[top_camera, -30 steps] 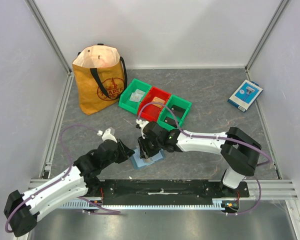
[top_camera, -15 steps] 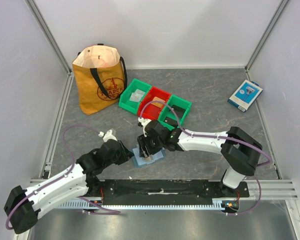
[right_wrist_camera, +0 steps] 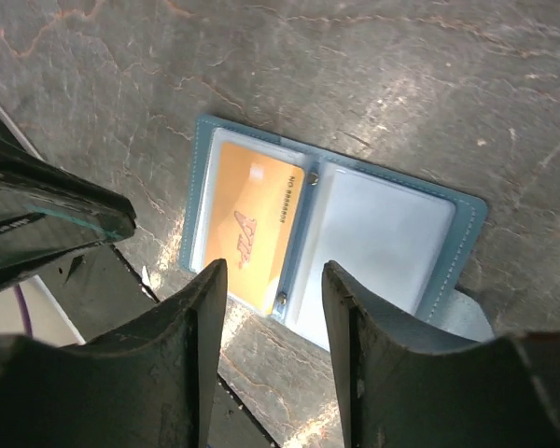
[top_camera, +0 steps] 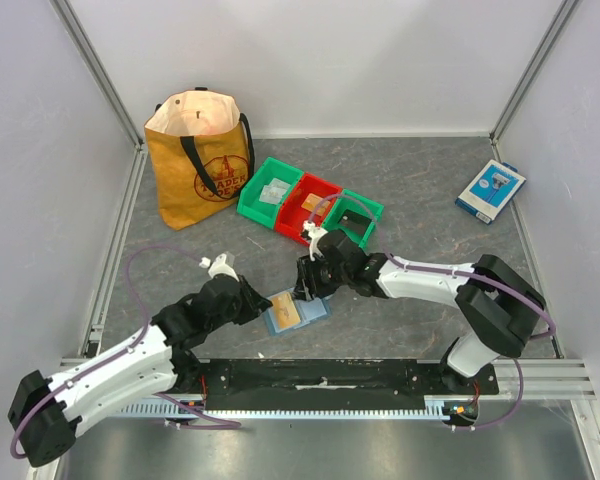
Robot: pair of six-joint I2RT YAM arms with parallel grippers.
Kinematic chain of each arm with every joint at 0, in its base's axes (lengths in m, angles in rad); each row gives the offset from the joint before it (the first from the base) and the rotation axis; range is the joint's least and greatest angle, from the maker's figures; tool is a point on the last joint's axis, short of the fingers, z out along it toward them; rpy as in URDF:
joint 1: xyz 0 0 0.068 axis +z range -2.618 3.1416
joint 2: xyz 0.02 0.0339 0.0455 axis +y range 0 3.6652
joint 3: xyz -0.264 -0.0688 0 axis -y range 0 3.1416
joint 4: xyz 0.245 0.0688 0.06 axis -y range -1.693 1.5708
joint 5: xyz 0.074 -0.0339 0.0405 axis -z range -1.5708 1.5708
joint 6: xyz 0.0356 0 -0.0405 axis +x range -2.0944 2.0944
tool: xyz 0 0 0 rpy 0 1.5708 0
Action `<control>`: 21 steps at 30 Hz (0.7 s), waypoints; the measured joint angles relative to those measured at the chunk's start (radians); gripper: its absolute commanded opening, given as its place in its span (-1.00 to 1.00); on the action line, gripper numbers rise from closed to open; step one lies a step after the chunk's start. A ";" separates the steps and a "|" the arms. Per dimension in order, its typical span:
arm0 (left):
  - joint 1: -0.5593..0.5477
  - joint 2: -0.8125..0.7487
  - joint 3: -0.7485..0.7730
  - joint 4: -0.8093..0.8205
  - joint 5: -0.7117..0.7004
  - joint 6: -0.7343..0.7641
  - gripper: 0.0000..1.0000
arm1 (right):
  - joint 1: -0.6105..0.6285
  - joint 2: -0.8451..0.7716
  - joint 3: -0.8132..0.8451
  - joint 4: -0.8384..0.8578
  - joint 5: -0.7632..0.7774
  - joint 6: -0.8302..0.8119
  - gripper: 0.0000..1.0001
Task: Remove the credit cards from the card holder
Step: Remove the credit card from the card holder.
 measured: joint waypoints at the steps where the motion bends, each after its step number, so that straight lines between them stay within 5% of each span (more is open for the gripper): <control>1: 0.000 0.021 0.000 0.012 0.008 0.003 -0.69 | -0.012 0.000 -0.013 0.012 -0.010 0.005 -0.04; 8: 0.000 0.219 0.000 0.101 0.062 0.029 -0.87 | -0.056 0.027 -0.084 0.145 -0.099 0.060 -0.23; 21: 0.000 0.298 -0.047 0.186 0.063 0.029 -0.97 | -0.064 0.140 -0.142 0.336 -0.188 0.116 -0.33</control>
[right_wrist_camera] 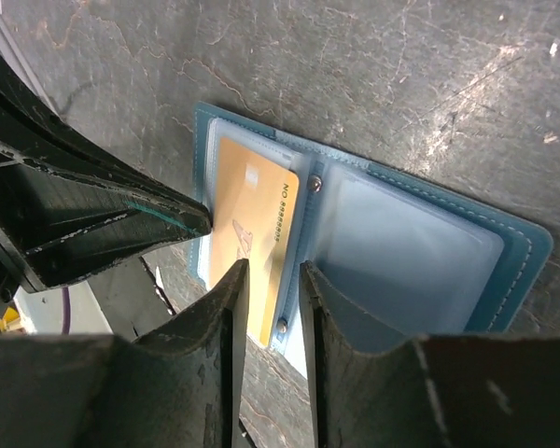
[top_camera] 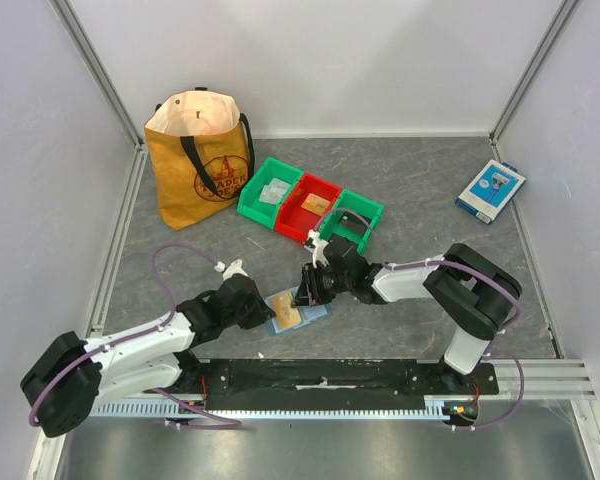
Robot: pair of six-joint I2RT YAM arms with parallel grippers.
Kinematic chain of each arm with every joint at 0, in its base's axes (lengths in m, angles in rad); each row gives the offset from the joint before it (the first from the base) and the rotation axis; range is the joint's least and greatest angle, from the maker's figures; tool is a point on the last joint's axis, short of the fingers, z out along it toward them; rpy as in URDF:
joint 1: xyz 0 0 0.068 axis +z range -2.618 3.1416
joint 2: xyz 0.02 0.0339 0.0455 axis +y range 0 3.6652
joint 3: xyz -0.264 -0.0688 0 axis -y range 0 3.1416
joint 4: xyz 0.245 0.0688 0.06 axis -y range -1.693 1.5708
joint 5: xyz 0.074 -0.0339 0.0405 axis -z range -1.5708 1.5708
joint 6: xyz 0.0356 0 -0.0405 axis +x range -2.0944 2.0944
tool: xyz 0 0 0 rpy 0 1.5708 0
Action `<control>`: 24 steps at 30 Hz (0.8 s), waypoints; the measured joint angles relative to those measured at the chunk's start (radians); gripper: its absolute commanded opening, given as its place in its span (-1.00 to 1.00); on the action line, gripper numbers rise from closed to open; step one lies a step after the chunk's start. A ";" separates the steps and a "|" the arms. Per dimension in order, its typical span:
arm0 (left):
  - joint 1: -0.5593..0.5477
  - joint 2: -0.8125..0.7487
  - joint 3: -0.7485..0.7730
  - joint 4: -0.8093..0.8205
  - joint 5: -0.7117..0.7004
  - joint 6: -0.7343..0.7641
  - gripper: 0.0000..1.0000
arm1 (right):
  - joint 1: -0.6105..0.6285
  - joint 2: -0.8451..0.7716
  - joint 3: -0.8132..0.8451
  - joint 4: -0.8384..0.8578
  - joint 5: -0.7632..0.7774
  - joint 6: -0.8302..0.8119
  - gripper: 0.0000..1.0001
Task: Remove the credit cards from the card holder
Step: Remove the credit card from the card holder.
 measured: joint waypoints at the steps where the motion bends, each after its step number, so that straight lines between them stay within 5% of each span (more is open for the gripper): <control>1: 0.000 0.004 0.000 0.006 0.000 0.000 -0.96 | 0.000 0.004 -0.005 0.014 -0.005 0.005 -0.35; 20: 0.000 0.016 -0.014 0.049 -0.001 -0.014 -0.96 | -0.029 0.025 -0.105 0.208 -0.092 0.084 -0.52; 24: 0.000 0.016 -0.014 0.048 -0.001 -0.014 -0.96 | -0.030 0.038 -0.107 0.229 -0.100 0.093 -0.71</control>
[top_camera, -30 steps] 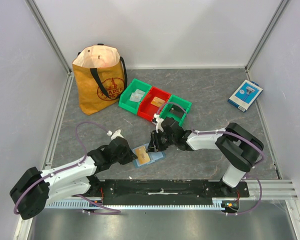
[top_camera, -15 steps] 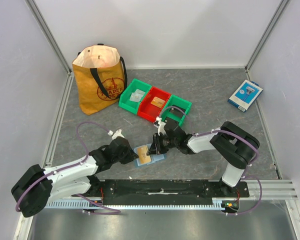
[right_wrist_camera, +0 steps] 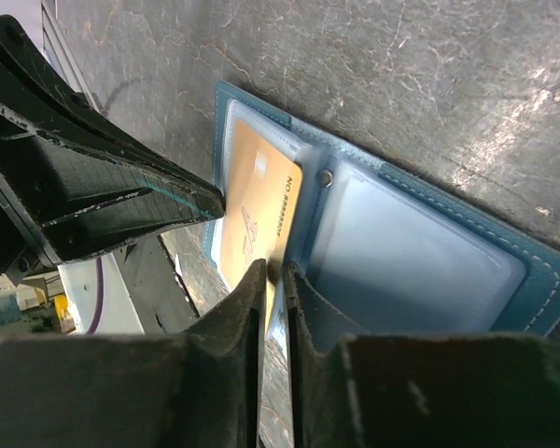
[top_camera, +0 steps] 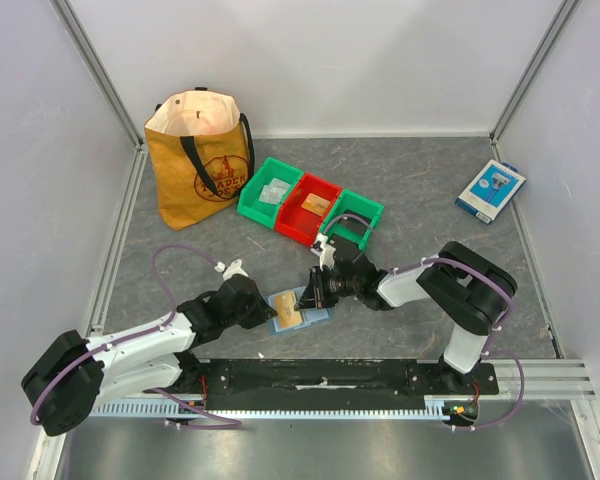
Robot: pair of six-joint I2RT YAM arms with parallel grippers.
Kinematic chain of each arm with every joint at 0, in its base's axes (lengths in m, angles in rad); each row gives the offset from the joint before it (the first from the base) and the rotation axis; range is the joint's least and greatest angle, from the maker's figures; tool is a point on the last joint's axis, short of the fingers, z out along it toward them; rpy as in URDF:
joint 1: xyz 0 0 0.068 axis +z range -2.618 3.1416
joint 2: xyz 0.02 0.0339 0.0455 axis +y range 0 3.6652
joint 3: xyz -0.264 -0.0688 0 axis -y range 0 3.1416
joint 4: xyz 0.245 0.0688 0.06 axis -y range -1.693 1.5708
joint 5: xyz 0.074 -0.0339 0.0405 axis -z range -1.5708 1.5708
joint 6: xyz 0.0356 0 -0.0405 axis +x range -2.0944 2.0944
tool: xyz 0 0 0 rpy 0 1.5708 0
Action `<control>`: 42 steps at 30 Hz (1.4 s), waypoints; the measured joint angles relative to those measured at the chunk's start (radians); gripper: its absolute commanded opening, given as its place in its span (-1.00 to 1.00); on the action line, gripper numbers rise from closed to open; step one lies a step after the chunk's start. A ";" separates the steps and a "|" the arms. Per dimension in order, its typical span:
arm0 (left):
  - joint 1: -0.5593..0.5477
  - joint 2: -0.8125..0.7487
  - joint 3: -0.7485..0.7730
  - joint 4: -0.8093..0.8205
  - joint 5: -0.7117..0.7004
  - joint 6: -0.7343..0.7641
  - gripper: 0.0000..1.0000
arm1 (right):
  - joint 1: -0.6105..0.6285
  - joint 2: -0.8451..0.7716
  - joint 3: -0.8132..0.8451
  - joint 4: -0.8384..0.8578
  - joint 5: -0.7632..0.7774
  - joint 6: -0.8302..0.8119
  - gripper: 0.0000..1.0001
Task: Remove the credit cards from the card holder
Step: Remove the credit card from the card holder.
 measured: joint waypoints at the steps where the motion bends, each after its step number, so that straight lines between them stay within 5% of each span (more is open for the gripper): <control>1: 0.000 0.000 0.000 0.000 0.000 0.000 -0.96 | -0.001 0.001 -0.001 0.004 -0.001 0.001 -0.75; 7: 0.000 0.000 0.000 0.000 0.000 0.000 -0.97 | -0.013 0.009 -0.007 0.022 -0.015 0.010 -0.99; 22: 0.000 0.007 0.000 0.007 0.001 0.000 -0.96 | -0.063 0.000 -0.010 -0.026 -0.056 -0.026 -1.00; 31: 0.001 -0.033 0.004 -0.018 0.025 0.031 -0.53 | -0.064 -0.004 0.003 -0.063 -0.059 -0.042 -1.00; 42: 0.002 0.103 0.076 0.055 0.097 0.088 -0.92 | -0.064 -0.004 0.003 -0.063 -0.060 -0.042 -0.98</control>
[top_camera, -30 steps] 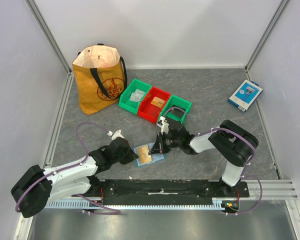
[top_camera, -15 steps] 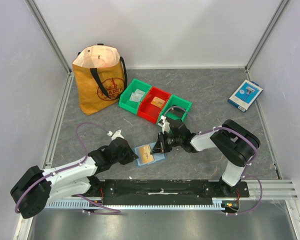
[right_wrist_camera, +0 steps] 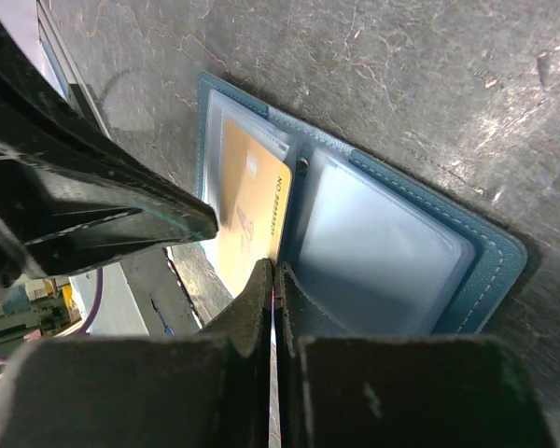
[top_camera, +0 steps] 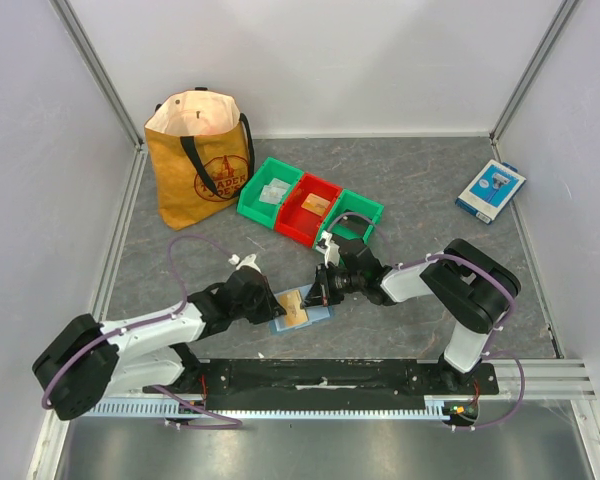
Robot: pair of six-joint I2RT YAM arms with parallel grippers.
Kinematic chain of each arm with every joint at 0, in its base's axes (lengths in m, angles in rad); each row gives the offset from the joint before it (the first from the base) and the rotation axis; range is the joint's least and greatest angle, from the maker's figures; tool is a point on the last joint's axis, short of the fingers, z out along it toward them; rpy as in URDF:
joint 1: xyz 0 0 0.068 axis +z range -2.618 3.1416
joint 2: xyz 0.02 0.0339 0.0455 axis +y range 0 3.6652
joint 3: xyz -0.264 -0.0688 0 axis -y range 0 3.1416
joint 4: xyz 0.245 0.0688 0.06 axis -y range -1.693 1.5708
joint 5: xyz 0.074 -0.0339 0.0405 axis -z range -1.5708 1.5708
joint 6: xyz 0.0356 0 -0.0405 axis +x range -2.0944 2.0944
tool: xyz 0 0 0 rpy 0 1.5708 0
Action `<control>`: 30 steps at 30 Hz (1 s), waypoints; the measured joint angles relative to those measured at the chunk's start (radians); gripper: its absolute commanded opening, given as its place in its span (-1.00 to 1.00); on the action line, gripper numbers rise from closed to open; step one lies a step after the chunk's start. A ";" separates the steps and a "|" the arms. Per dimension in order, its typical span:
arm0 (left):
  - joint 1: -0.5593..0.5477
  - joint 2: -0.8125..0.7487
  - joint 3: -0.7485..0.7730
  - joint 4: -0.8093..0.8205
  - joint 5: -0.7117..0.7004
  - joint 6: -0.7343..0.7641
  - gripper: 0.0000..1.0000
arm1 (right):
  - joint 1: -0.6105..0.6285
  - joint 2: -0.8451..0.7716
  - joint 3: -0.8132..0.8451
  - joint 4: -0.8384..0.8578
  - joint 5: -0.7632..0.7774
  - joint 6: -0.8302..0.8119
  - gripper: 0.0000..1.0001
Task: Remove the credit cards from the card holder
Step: Remove the credit card from the card holder.
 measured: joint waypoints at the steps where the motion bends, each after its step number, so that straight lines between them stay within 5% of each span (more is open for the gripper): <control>1: 0.000 0.016 0.000 -0.002 0.002 0.000 -0.96 | 0.000 0.000 0.000 0.000 0.000 0.000 -0.96; 6: 0.001 0.038 0.002 -0.002 0.008 -0.001 -0.96 | -0.001 0.000 0.000 -0.002 0.002 0.001 -0.77; 30: 0.001 0.008 -0.021 -0.003 -0.002 -0.016 -0.97 | -0.015 0.003 -0.050 0.100 -0.011 0.072 -0.60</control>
